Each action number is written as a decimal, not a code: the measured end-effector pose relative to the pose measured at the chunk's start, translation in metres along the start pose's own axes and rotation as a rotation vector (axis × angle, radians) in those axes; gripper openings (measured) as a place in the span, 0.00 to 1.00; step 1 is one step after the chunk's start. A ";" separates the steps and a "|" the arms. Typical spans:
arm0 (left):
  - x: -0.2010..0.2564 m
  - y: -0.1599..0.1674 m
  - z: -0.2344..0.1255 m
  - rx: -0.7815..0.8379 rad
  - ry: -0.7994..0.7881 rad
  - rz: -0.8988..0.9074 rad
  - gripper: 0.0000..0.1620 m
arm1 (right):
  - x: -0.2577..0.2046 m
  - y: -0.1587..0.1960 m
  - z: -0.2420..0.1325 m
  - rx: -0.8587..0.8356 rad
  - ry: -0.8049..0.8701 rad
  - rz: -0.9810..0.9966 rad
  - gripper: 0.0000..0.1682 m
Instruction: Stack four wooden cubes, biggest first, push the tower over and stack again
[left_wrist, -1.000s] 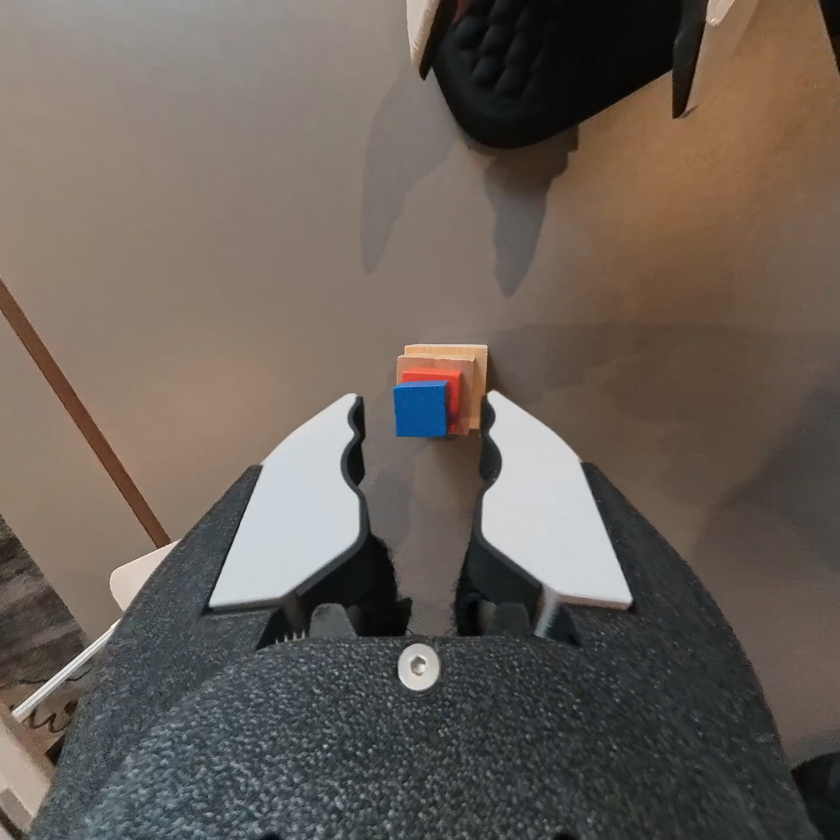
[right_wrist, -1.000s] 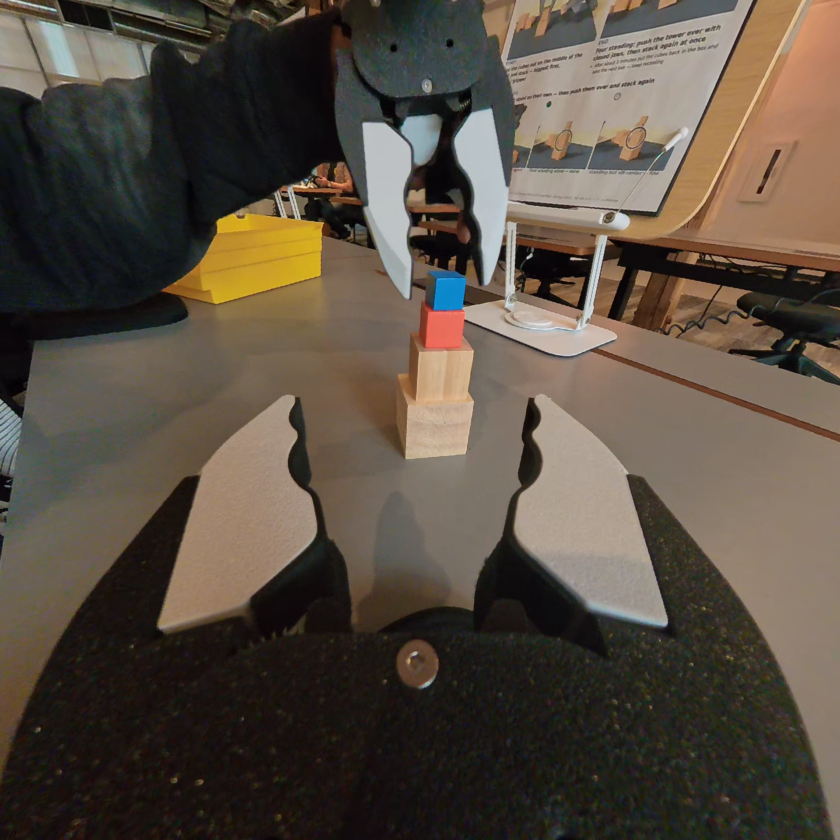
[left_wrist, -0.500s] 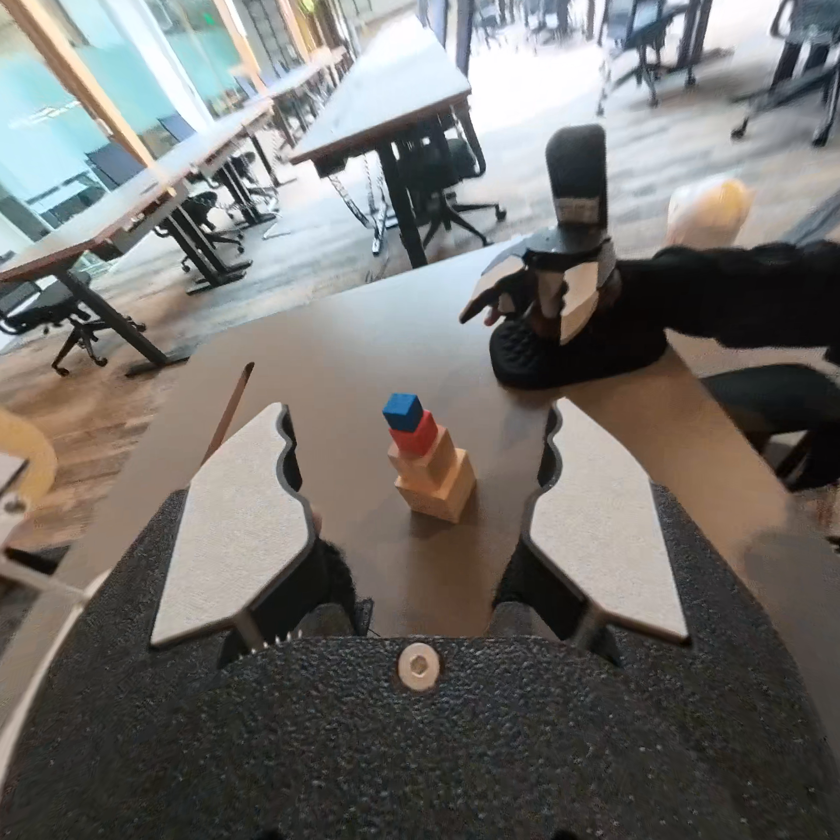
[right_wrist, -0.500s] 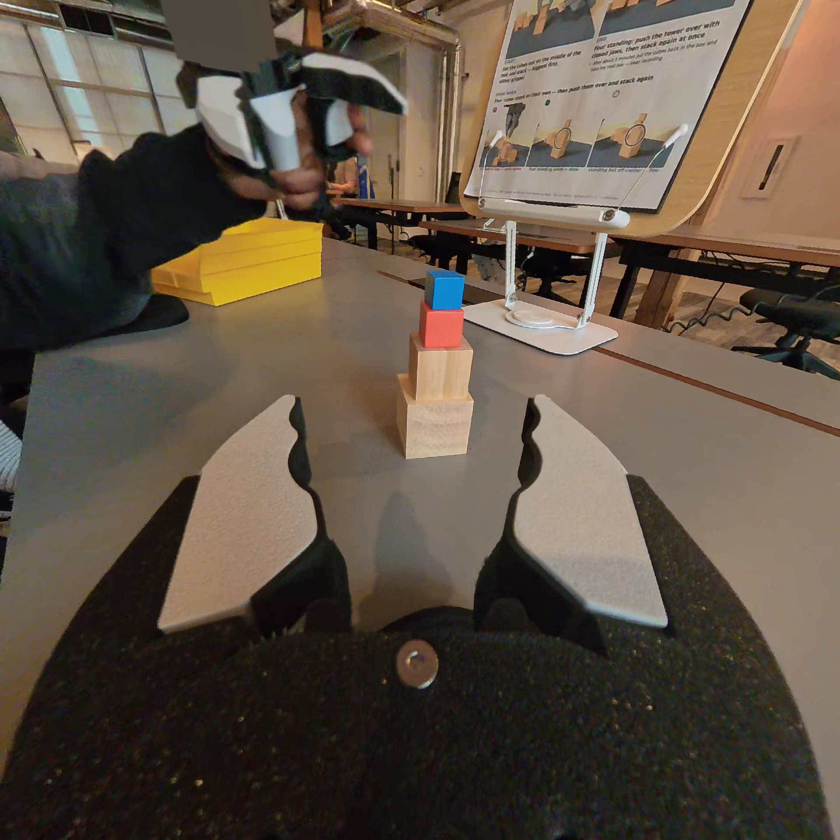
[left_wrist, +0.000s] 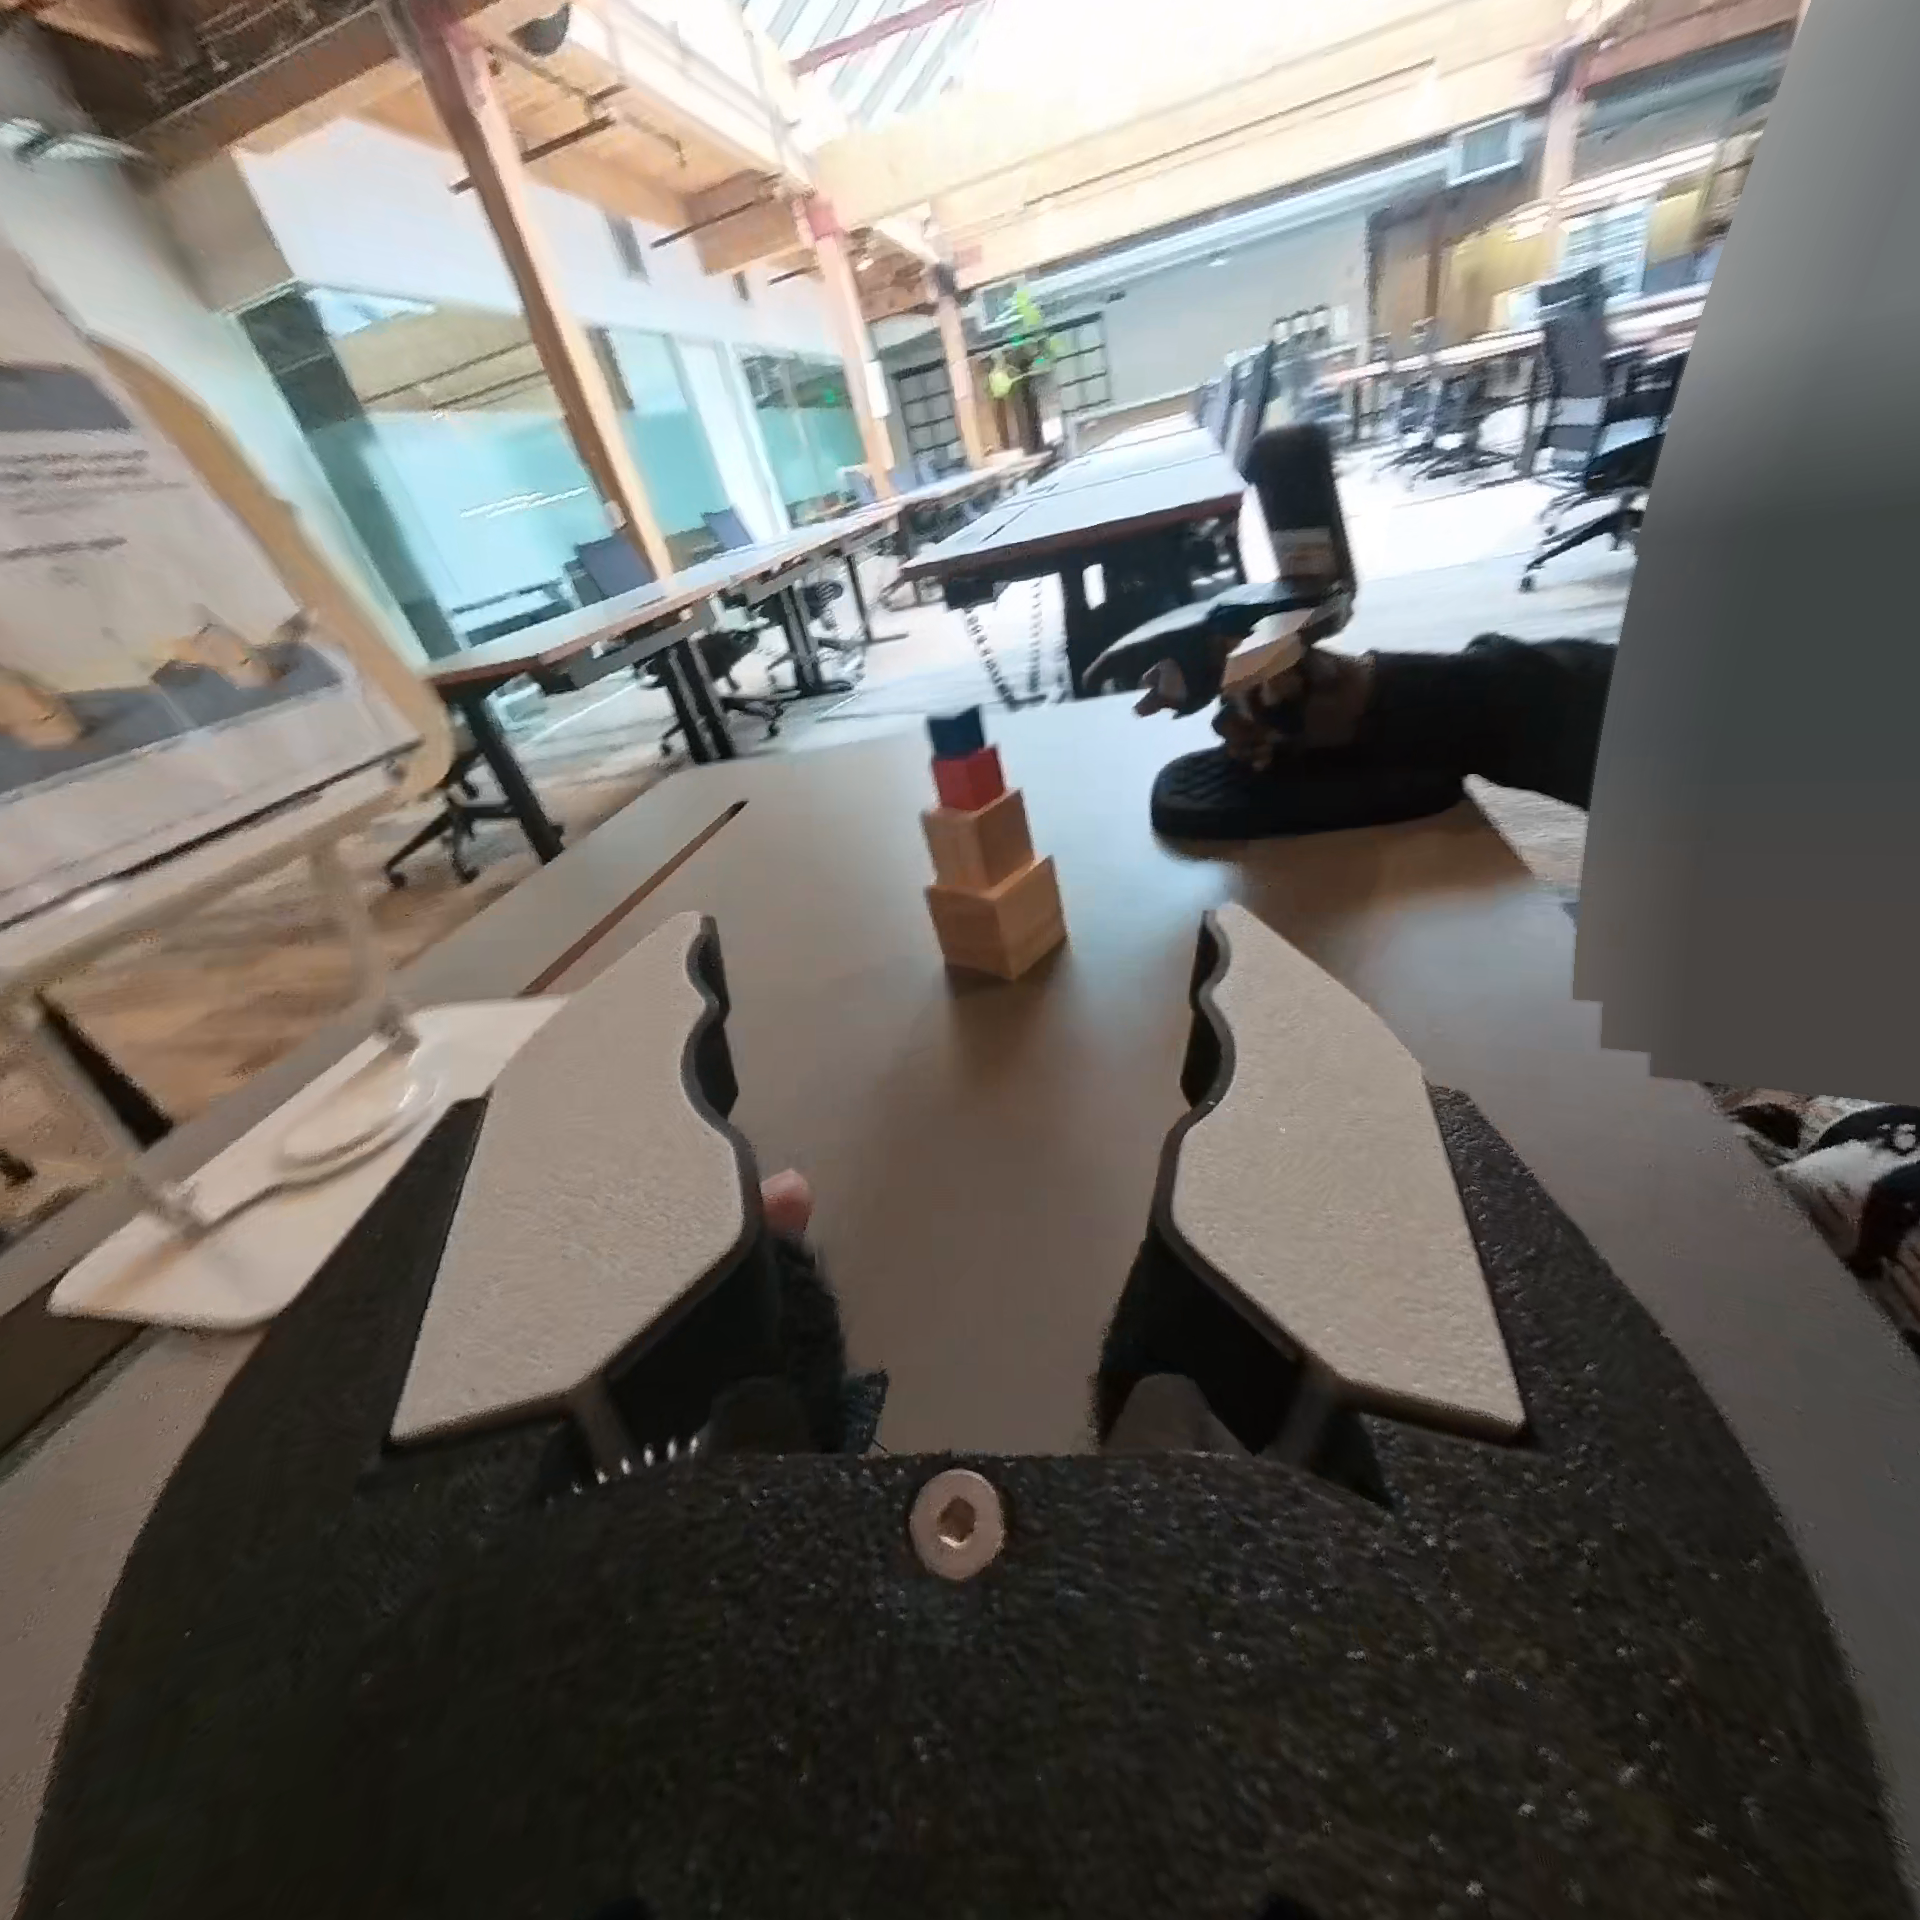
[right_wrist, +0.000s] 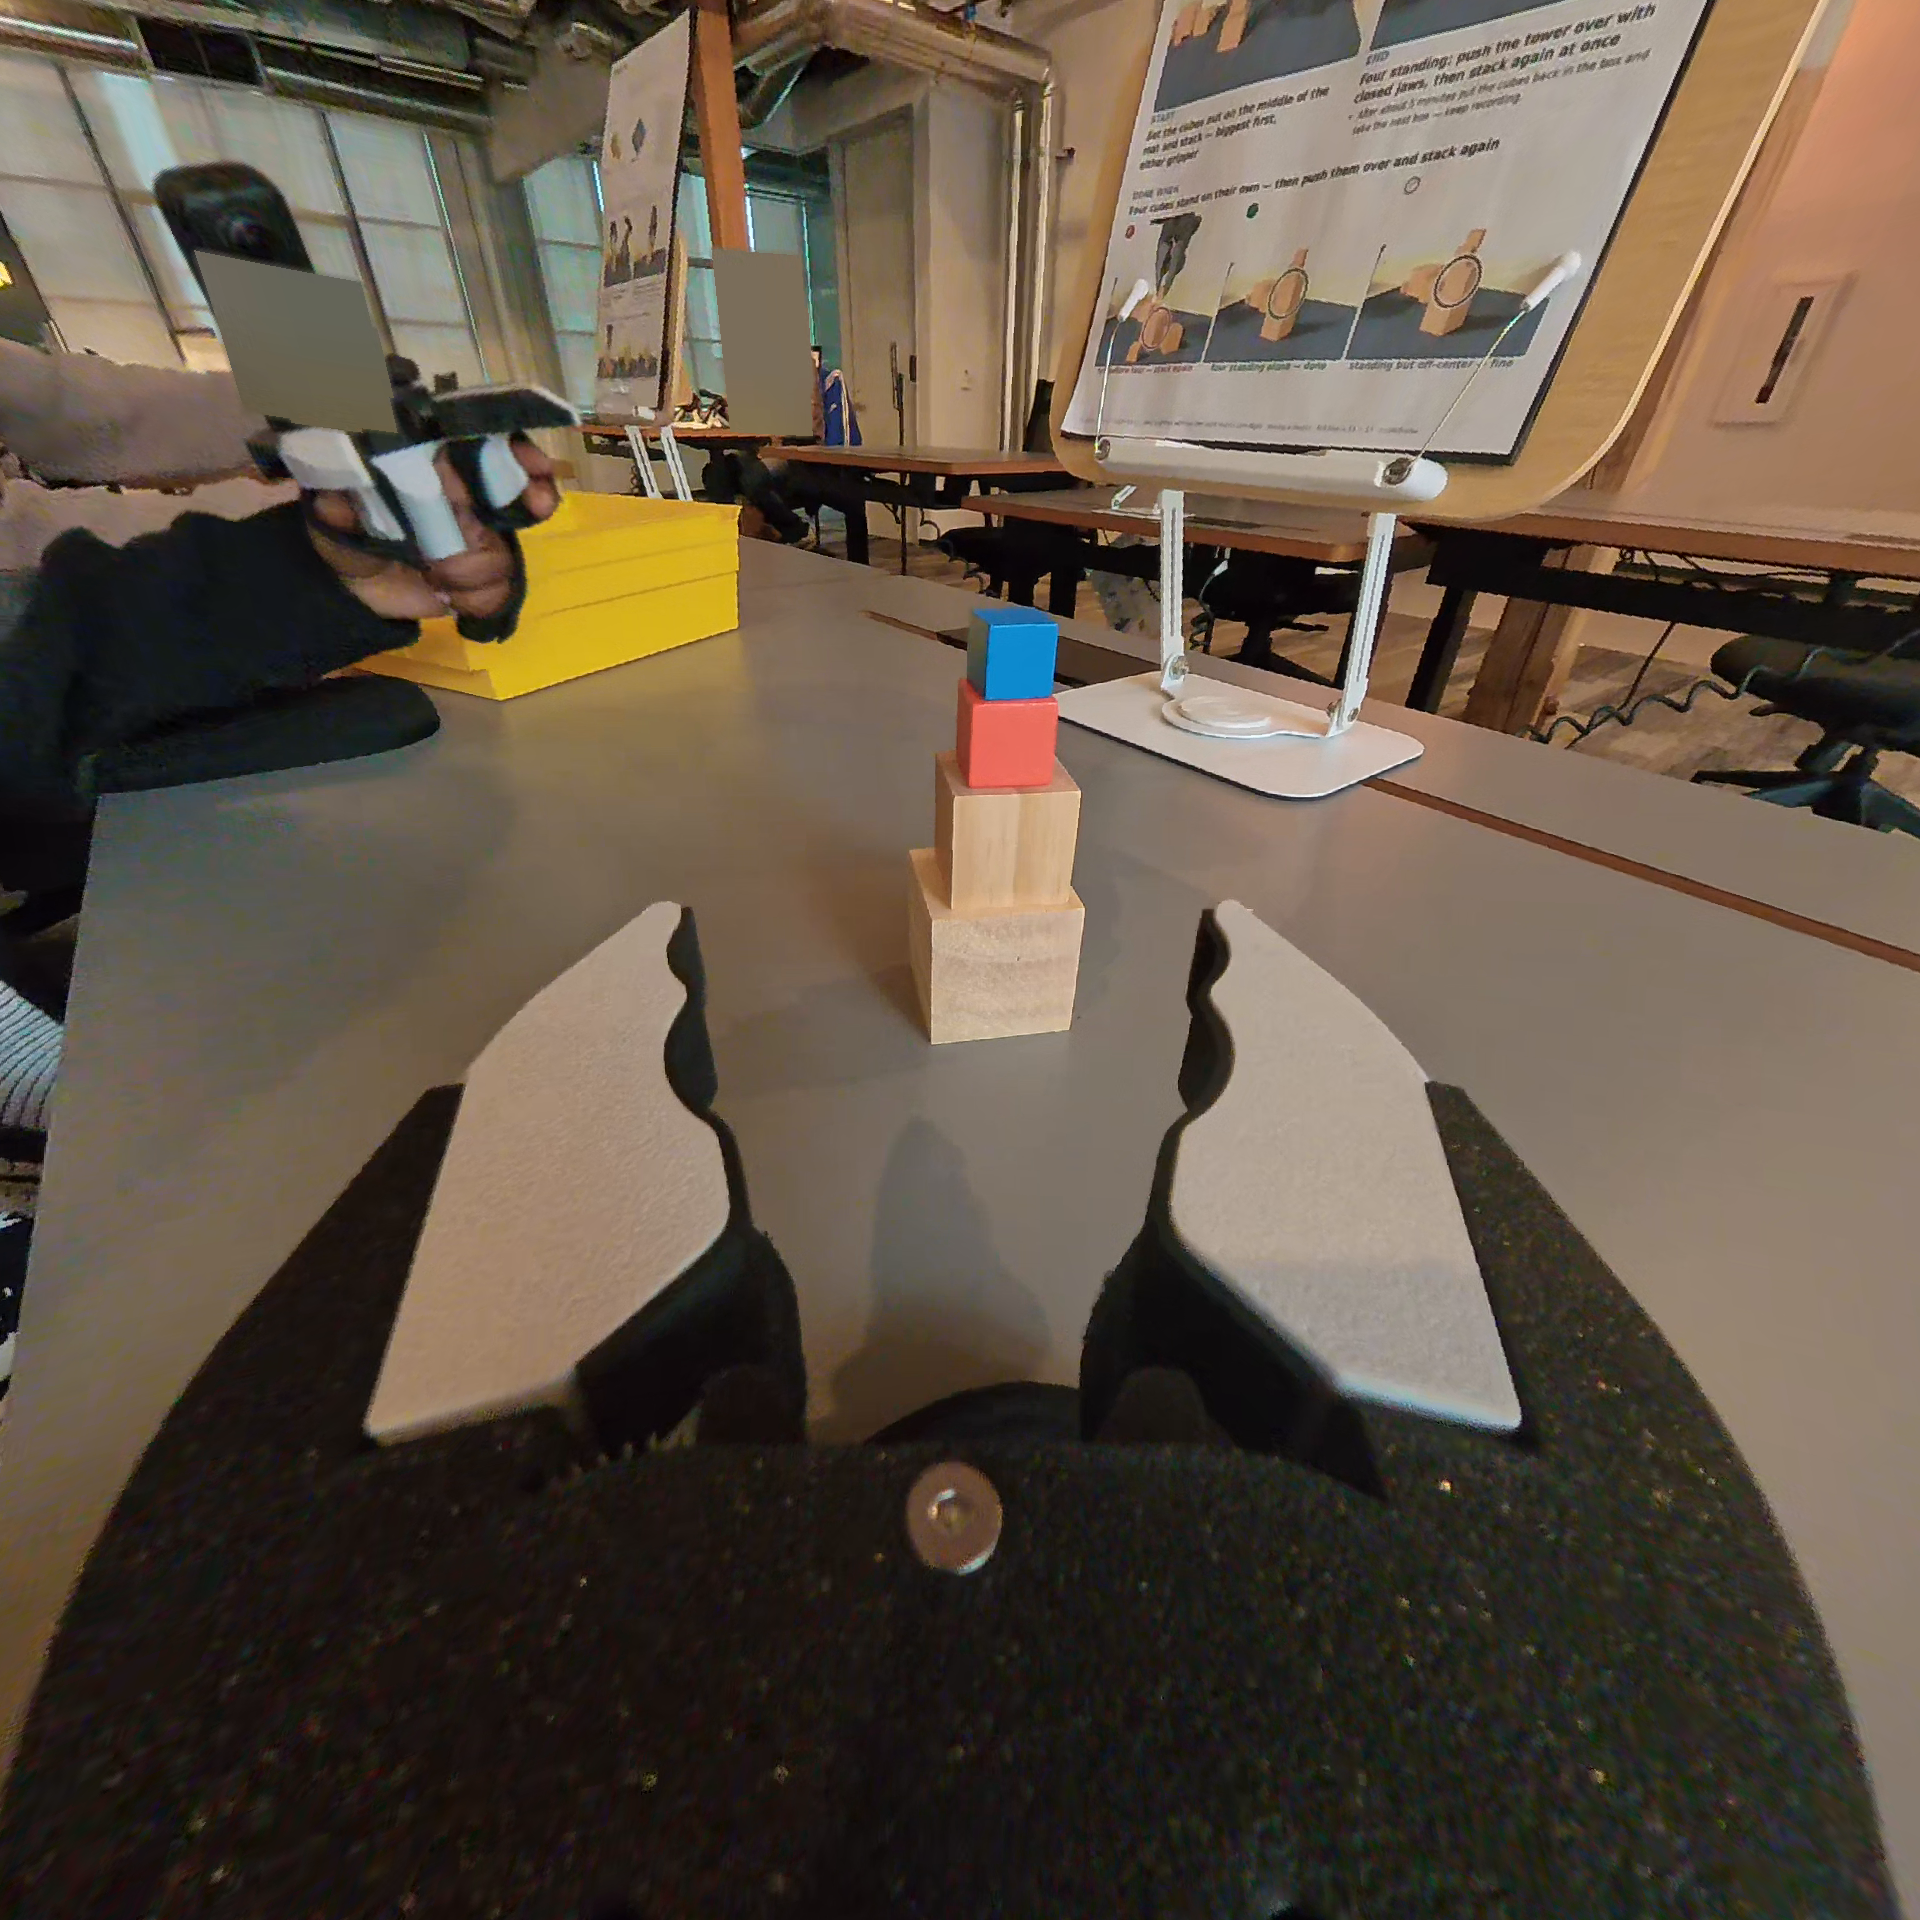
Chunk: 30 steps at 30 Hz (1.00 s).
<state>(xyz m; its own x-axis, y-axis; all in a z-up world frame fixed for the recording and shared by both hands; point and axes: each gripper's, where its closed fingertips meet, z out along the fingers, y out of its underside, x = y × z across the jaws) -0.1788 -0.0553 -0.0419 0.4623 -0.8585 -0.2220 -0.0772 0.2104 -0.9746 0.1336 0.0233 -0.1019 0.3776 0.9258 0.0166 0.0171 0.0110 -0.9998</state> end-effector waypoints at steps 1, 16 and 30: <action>-0.003 0.007 -0.007 -0.014 -0.022 -0.011 0.52 | 0.000 0.000 0.000 -0.001 0.001 -0.003 0.53; -0.015 0.058 -0.028 -0.025 -0.043 -0.123 0.45 | -0.006 0.001 0.004 -0.051 -0.030 -0.037 0.39; -0.011 0.066 -0.024 -0.057 -0.040 -0.105 0.49 | 0.029 0.014 0.037 -0.640 -0.159 -0.417 0.00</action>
<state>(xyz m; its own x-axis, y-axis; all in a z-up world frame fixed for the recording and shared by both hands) -0.2099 -0.0428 -0.1044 0.5049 -0.8550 -0.1185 -0.0764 0.0925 -0.9928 0.1108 0.0645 -0.1156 0.0863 0.9367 0.3392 0.6775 0.1945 -0.7094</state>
